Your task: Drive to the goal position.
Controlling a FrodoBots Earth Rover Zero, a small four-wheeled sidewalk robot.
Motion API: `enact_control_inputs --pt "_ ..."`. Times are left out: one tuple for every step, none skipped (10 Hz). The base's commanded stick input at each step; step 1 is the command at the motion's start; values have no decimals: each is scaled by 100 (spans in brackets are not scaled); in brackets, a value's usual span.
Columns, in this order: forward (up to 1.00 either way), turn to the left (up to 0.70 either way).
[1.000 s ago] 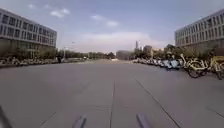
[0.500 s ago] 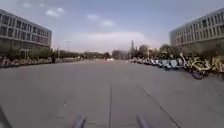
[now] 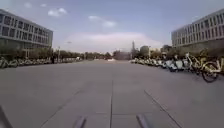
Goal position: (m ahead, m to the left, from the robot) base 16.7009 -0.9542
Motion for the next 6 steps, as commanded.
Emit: enact_control_inputs --pt "100 0" --pt "100 0" --pt "100 0" --pt "100 0" --pt "100 0" --pt "100 0"
